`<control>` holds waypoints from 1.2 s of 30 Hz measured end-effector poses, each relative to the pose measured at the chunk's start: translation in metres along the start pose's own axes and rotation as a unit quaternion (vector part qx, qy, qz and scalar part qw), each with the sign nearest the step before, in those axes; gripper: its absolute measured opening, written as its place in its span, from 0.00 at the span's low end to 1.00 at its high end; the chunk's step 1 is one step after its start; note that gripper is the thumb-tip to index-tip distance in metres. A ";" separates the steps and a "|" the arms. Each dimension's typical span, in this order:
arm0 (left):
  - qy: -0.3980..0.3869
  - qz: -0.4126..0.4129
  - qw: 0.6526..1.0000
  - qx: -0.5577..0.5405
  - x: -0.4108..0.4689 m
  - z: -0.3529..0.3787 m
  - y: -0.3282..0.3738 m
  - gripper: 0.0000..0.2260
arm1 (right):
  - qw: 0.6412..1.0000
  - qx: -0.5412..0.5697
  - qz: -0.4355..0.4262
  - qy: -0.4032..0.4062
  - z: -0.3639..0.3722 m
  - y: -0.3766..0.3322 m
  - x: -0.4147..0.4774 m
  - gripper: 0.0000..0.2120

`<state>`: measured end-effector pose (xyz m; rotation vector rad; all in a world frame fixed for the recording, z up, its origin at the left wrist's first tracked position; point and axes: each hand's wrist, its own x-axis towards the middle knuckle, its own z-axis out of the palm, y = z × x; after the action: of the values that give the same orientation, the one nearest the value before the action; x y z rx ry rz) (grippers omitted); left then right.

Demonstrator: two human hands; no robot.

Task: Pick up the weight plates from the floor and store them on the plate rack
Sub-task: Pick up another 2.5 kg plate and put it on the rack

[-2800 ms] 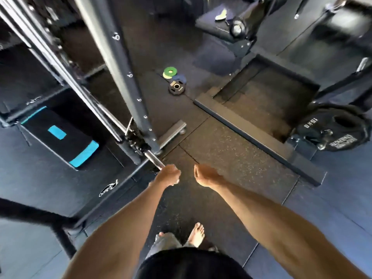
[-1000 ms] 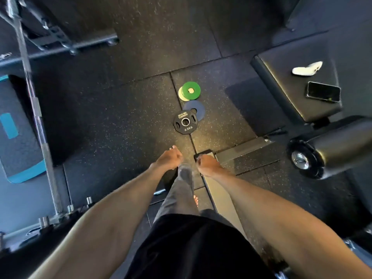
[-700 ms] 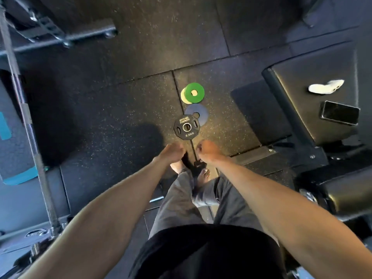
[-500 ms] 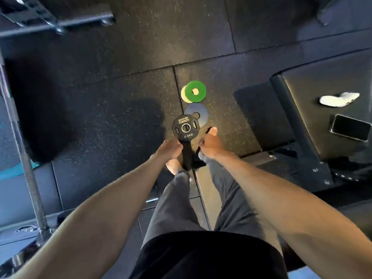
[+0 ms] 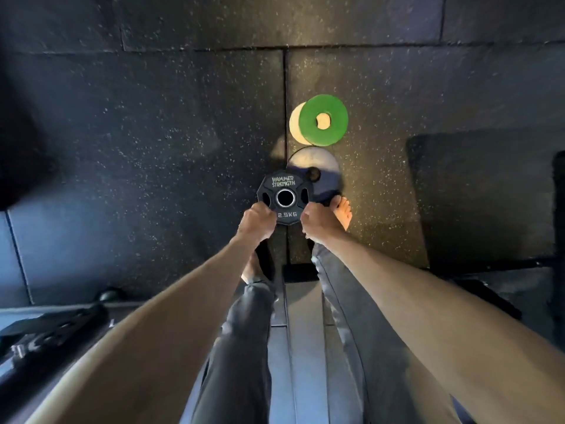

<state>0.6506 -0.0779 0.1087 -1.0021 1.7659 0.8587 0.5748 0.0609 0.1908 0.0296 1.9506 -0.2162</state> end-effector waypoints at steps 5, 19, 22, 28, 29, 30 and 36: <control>0.024 -0.071 0.997 -0.031 0.092 0.037 -0.015 0.18 | 0.995 -0.014 0.058 0.074 0.067 0.040 0.149 0.15; 0.082 -0.102 0.991 -0.003 0.229 0.097 -0.044 0.24 | 0.991 0.014 0.065 0.114 0.132 0.064 0.288 0.22; 0.096 -0.080 0.992 0.005 0.226 0.094 -0.048 0.23 | 0.988 0.010 0.041 0.150 0.134 0.060 0.279 0.21; 0.100 -0.063 0.993 -0.025 0.159 0.049 -0.038 0.26 | 0.983 0.006 -0.009 0.182 0.094 0.032 0.205 0.19; 0.105 -0.051 0.993 -0.019 0.137 0.033 -0.035 0.28 | 0.982 0.008 -0.010 0.189 0.083 0.025 0.181 0.18; 0.110 -0.042 0.993 -0.021 0.113 0.017 -0.033 0.28 | 0.980 0.010 -0.012 0.197 0.073 0.017 0.154 0.18; 0.130 0.007 0.991 -0.035 -0.052 -0.094 -0.013 0.24 | 0.964 0.129 -0.018 0.234 0.016 -0.034 -0.030 0.19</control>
<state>0.6418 -0.1515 0.1879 -1.1939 1.9729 0.8339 0.5968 0.0278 0.2177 0.2347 2.3806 -0.5249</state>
